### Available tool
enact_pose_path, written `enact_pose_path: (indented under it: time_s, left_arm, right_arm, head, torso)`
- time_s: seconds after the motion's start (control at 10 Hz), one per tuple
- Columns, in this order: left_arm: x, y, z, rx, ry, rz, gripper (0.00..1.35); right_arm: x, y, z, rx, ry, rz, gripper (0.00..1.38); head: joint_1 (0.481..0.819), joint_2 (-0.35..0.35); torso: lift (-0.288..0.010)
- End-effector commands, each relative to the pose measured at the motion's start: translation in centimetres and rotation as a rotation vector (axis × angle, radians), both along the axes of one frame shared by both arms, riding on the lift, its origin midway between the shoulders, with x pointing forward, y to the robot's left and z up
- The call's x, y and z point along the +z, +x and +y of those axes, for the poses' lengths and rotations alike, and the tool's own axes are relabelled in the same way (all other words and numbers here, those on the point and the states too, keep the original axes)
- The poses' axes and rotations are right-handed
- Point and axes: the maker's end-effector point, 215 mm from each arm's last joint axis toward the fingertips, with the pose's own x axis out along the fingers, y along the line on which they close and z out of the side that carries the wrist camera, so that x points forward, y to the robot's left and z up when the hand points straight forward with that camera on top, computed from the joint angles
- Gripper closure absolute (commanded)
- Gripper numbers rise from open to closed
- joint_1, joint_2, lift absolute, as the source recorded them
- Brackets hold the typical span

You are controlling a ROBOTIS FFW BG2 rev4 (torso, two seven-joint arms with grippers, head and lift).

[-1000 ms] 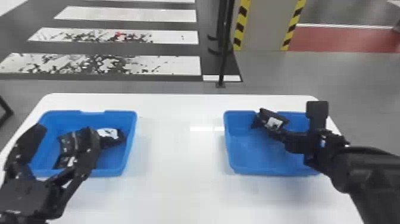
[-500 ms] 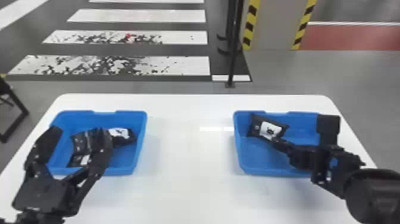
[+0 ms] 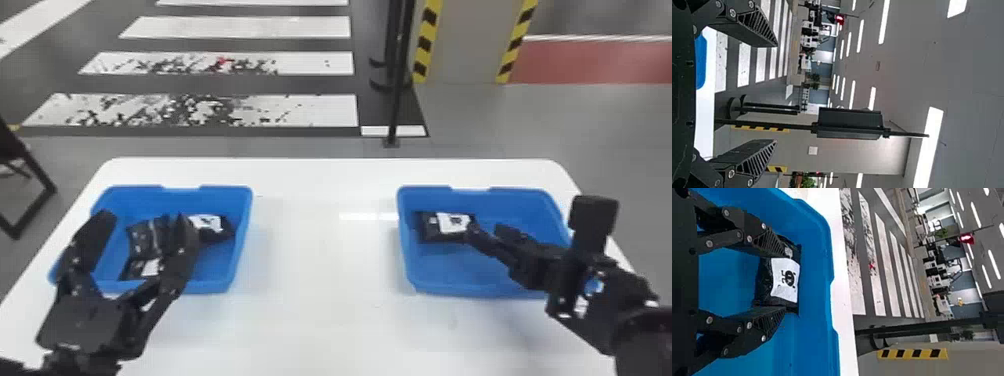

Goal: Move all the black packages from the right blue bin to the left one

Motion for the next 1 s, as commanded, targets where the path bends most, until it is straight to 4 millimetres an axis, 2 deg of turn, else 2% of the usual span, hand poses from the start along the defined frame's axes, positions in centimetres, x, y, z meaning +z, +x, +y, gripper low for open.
enact_pose_path:
  time_s: [0.0,0.3,0.6,0.9]
  left_arm:
    - [-0.1,0.0,-0.2,-0.003,-0.002,0.001,0.18]
    - [-0.2,0.2,-0.3,-0.006,-0.008,0.001,0.18]
    - [-0.9,0.3,-0.2,-0.005,-0.017,0.013,0.18]
    - [-1.4,0.5,-0.5,-0.016,-0.028,0.019,0.18]
  right_arm:
    - [0.2,0.0,-0.3,-0.015,-0.004,-0.001,0.11]
    - [-0.1,2.7,-1.3,-0.046,0.01,-0.008,0.1]
    - [-1.8,4.8,0.3,-0.027,0.035,0.015,0.09]
    - [-4.5,5.1,1.6,-0.019,0.049,0.085,0.09]
  head:
    - [0.695,0.001]
    - [0.695,-0.011]
    - [0.695,-0.015]
    - [0.695,0.007]
  torso:
    - [-0.14]
    - [-0.14]
    - [-0.14]
    - [-0.14]
